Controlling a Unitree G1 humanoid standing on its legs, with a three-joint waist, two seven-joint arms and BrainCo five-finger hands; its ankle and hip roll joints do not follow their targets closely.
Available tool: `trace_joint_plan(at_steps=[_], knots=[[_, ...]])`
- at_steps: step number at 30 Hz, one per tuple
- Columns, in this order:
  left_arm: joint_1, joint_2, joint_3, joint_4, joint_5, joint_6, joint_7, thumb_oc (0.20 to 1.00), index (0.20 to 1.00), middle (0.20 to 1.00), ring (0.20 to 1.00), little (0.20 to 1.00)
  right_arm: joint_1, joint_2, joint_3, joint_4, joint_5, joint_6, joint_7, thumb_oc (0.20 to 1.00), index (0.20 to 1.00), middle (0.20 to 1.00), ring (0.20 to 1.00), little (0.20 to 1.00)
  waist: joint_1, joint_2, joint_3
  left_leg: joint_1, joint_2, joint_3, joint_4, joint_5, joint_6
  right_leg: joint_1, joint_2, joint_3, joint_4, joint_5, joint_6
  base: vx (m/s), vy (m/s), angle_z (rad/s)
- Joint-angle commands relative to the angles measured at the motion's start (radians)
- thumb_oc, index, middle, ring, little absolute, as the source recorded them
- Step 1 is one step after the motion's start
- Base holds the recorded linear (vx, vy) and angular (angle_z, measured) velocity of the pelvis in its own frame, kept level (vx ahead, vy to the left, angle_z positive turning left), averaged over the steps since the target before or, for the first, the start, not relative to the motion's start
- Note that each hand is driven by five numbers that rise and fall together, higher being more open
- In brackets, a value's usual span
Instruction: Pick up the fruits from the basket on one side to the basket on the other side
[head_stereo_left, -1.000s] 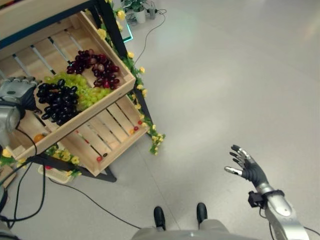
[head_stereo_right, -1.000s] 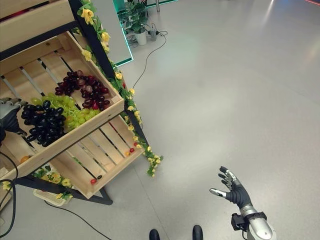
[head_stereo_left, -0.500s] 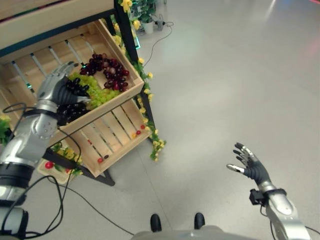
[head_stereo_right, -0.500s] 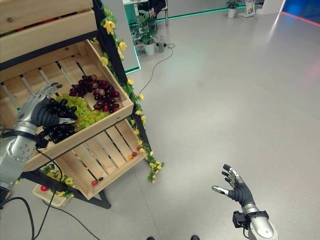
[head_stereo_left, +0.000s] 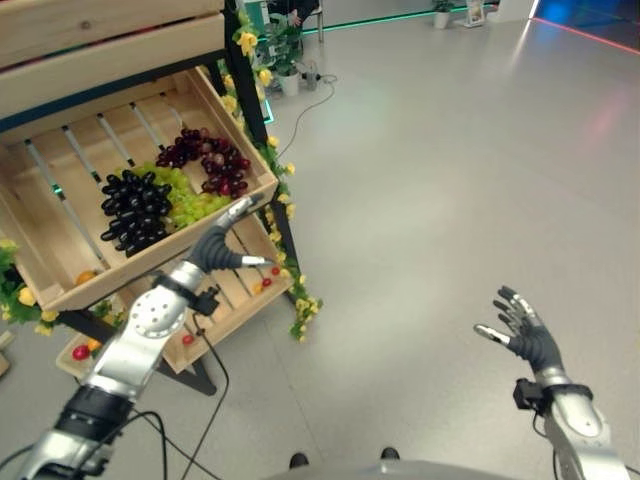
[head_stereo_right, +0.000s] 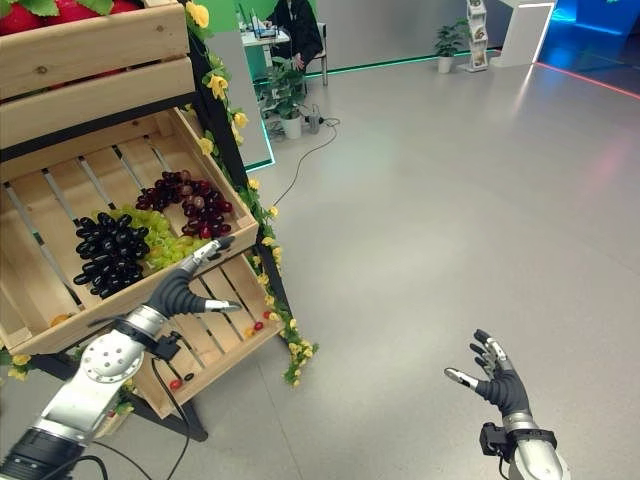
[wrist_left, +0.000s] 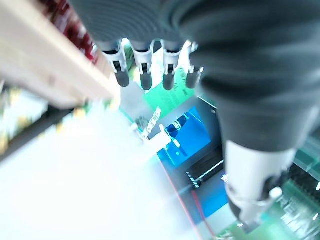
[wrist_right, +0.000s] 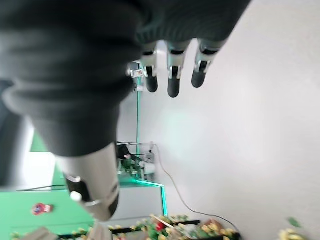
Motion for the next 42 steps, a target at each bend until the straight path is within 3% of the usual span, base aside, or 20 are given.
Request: trace_joint_plan(at_steps=[1, 3, 5, 8, 11, 12, 13, 14, 15, 19, 20, 24, 25, 27, 32, 35, 36, 39, 41, 42], knots=[[-0.004, -0.052, 0.075, -0.017, -0.103, -0.039, -0.013, 1.000, 1.000, 1.000, 1.000, 1.000, -0.042, -0.012, -0.026, -0.057, 0.036, -0.063, -0.009, 1.000, 1.000, 1.000, 1.000, 1.000, 0.002, -0.038, 0.008, 0.018, -0.061, -0.078, 0.137, -0.177, 0.049, -0.032, 0.008, 0.030, 0.092, -0.095, 0.063, -0.01, 0.131, -1.70], [0.078, -0.155, 0.096, 0.003, -0.160, -0.036, -0.027, 1.000, 1.000, 1.000, 1.000, 1.000, -0.006, 0.041, -0.045, -0.061, 0.044, -0.066, -0.009, 1.000, 1.000, 1.000, 1.000, 1.000, -0.032, -0.049, -0.013, 0.043, -0.052, -0.023, 0.081, -0.173, 0.067, -0.057, -0.013, 0.047, 0.080, -0.046, 0.093, -0.05, 0.211, -0.81], [0.101, -0.167, 0.102, 0.006, -0.156, -0.037, -0.021, 1.000, 1.000, 1.000, 1.000, 1.000, 0.001, 0.056, -0.044, -0.065, 0.045, -0.068, -0.009, 1.000, 1.000, 1.000, 1.000, 1.000, -0.032, -0.047, -0.016, 0.052, -0.046, -0.009, 0.058, -0.180, 0.075, -0.071, -0.010, 0.059, 0.079, -0.040, 0.102, -0.08, 0.178, -0.15], [0.146, -0.225, 0.136, 0.027, -0.209, -0.034, 0.015, 1.000, 1.000, 1.000, 1.000, 1.000, -0.010, 0.104, -0.033, -0.053, 0.062, -0.080, -0.023, 1.000, 1.000, 1.000, 1.000, 1.000, -0.033, -0.072, 0.007, 0.027, -0.064, 0.062, -0.002, -0.159, 0.102, -0.167, -0.022, 0.121, 0.065, 0.047, 0.163, -0.30, 0.210, -0.91], [0.168, -0.233, 0.163, 0.047, -0.238, -0.050, 0.039, 1.000, 1.000, 1.000, 1.000, 1.000, -0.024, 0.143, -0.003, -0.040, 0.088, -0.089, -0.017, 1.000, 1.000, 1.000, 1.000, 1.000, -0.017, -0.099, 0.035, -0.027, -0.055, 0.142, -0.030, -0.128, 0.110, -0.240, -0.045, 0.091, 0.035, 0.105, 0.198, -0.36, 0.091, -1.31], [0.160, -0.227, 0.178, 0.046, -0.218, -0.057, 0.060, 1.000, 1.000, 1.000, 1.000, 1.000, -0.042, 0.155, 0.017, -0.040, 0.079, -0.093, -0.022, 1.000, 1.000, 1.000, 1.000, 1.000, 0.012, -0.105, 0.041, -0.051, -0.037, 0.183, -0.034, -0.111, 0.103, -0.254, -0.072, -0.030, 0.039, 0.078, 0.190, -0.24, 0.002, -0.89], [0.160, -0.227, 0.178, 0.046, -0.218, -0.057, 0.060, 1.000, 1.000, 1.000, 1.000, 1.000, -0.042, 0.155, 0.017, -0.040, 0.079, -0.093, -0.022, 1.000, 1.000, 1.000, 1.000, 1.000, 0.012, -0.105, 0.040, -0.052, -0.037, 0.183, -0.034, -0.110, 0.103, -0.255, -0.072, -0.030, 0.039, 0.078, 0.190, -0.29, 0.053, -1.42], [0.165, -0.240, 0.188, 0.051, -0.208, -0.061, 0.079, 1.000, 1.000, 1.000, 1.000, 1.000, -0.048, 0.172, 0.047, -0.038, 0.092, -0.098, -0.026, 1.000, 1.000, 1.000, 1.000, 1.000, 0.035, -0.105, 0.041, -0.065, -0.019, 0.229, -0.046, -0.085, 0.099, -0.224, -0.092, -0.134, 0.084, 0.022, 0.164, -0.27, 0.079, -1.27], [0.157, -0.254, 0.179, 0.079, -0.235, -0.063, 0.094, 1.000, 1.000, 1.000, 1.000, 1.000, -0.048, 0.174, 0.066, -0.015, 0.106, -0.106, -0.032, 1.000, 1.000, 1.000, 1.000, 1.000, 0.035, -0.103, 0.047, -0.065, -0.002, 0.252, -0.035, -0.080, 0.108, -0.183, -0.087, -0.077, 0.164, -0.032, 0.152, -0.27, 0.079, -1.31], [0.152, -0.262, 0.165, 0.099, -0.197, -0.063, 0.135, 1.000, 1.000, 1.000, 1.000, 1.000, -0.063, 0.177, 0.080, 0.006, 0.087, -0.114, -0.060, 1.000, 1.000, 1.000, 1.000, 1.000, 0.053, -0.100, 0.039, -0.078, 0.013, 0.280, -0.019, -0.076, 0.120, -0.115, -0.099, -0.042, 0.220, -0.085, 0.141, -0.16, -0.012, -0.57], [0.154, -0.262, 0.167, 0.095, -0.183, -0.065, 0.152, 1.000, 1.000, 1.000, 1.000, 1.000, -0.067, 0.181, 0.083, 0.002, 0.088, -0.113, -0.065, 1.000, 1.000, 1.000, 1.000, 1.000, 0.059, -0.095, 0.035, -0.081, 0.021, 0.289, -0.015, -0.077, 0.121, -0.091, -0.117, -0.047, 0.236, -0.101, 0.140, -0.20, -0.112, -0.56], [0.177, -0.259, 0.190, 0.089, -0.194, -0.058, 0.166, 1.000, 1.000, 1.000, 1.000, 1.000, -0.077, 0.178, 0.091, 0.011, 0.060, -0.100, -0.079, 1.000, 1.000, 1.000, 1.000, 1.000, 0.099, -0.106, 0.006, -0.093, 0.057, 0.343, 0.002, -0.065, 0.099, -0.016, -0.199, -0.135, 0.168, -0.050, 0.164, -0.12, -0.211, -0.91], [0.185, -0.256, 0.207, 0.088, -0.185, -0.059, 0.172, 1.000, 1.000, 1.000, 1.000, 1.000, -0.082, 0.174, 0.097, 0.014, 0.049, -0.093, -0.082, 1.000, 1.000, 1.000, 1.000, 1.000, 0.108, -0.121, 0.001, -0.100, 0.076, 0.367, 0.029, -0.067, 0.085, 0.008, -0.197, -0.166, 0.119, -0.046, 0.178, -0.12, -0.410, -0.78], [0.183, -0.252, 0.216, 0.100, -0.177, -0.058, 0.185, 1.000, 1.000, 1.000, 1.000, 1.000, -0.078, 0.171, 0.103, 0.018, 0.049, -0.091, -0.080, 1.000, 1.000, 1.000, 1.000, 1.000, 0.107, -0.126, -0.001, -0.101, 0.095, 0.372, 0.041, -0.061, 0.073, 0.007, -0.171, -0.151, 0.097, -0.064, 0.172, -0.05, -0.337, -0.75], [0.171, -0.257, 0.232, 0.152, -0.167, -0.056, 0.218, 1.000, 1.000, 1.000, 1.000, 1.000, -0.066, 0.117, 0.110, 0.029, 0.029, -0.088, -0.088, 1.000, 1.000, 1.000, 1.000, 1.000, 0.076, -0.100, 0.021, -0.094, 0.191, 0.313, 0.078, 0.002, 0.012, 0.030, -0.064, -0.113, 0.094, -0.136, 0.099, -0.01, -0.328, -0.35], [0.163, -0.263, 0.233, 0.165, -0.153, -0.057, 0.233, 1.000, 1.000, 1.000, 1.000, 1.000, -0.058, 0.099, 0.110, 0.045, 0.032, -0.087, -0.094, 1.000, 1.000, 1.000, 1.000, 1.000, 0.069, -0.094, 0.030, -0.113, 0.211, 0.290, 0.118, 0.029, -0.009, 0.048, -0.041, -0.121, 0.073, -0.141, 0.078, -0.03, -0.281, 0.10], [0.160, -0.271, 0.228, 0.169, -0.161, -0.059, 0.235, 1.000, 1.000, 1.000, 1.000, 1.000, -0.058, 0.089, 0.108, 0.050, 0.032, -0.084, -0.097, 1.000, 1.000, 1.000, 1.000, 1.000, 0.068, -0.092, 0.036, -0.115, 0.200, 0.266, 0.134, 0.019, -0.007, 0.057, -0.040, -0.125, 0.067, -0.140, 0.072, -0.03, -0.206, 0.12], [0.155, -0.296, 0.218, 0.184, -0.175, -0.060, 0.228, 1.000, 1.000, 1.000, 1.000, 1.000, -0.062, 0.071, 0.099, 0.075, 0.014, -0.075, -0.103, 1.000, 1.000, 1.000, 1.000, 1.000, 0.085, -0.098, 0.041, -0.146, 0.064, 0.180, 0.168, -0.033, 0.008, 0.071, -0.037, -0.132, 0.044, -0.125, 0.067, -0.03, -0.180, 0.03], [0.167, -0.300, 0.214, 0.186, -0.167, -0.060, 0.231, 1.000, 1.000, 1.000, 1.000, 1.000, -0.067, 0.072, 0.096, 0.091, 0.008, -0.076, -0.112, 1.000, 1.000, 1.000, 1.000, 1.000, 0.083, -0.088, 0.024, -0.127, 0.045, 0.199, 0.113, -0.037, 0.024, 0.067, -0.024, -0.131, 0.025, -0.117, 0.075, 0.00, -0.080, -0.15], [0.168, -0.299, 0.212, 0.196, -0.171, -0.060, 0.230, 1.000, 1.000, 1.000, 1.000, 1.000, -0.071, 0.075, 0.098, 0.103, 0.003, -0.075, -0.115, 1.000, 1.000, 1.000, 1.000, 1.000, 0.074, -0.083, 0.016, -0.111, 0.065, 0.215, 0.091, -0.027, 0.021, 0.067, -0.017, -0.125, 0.018, -0.114, 0.073, 0.01, 0.000, -0.12]])
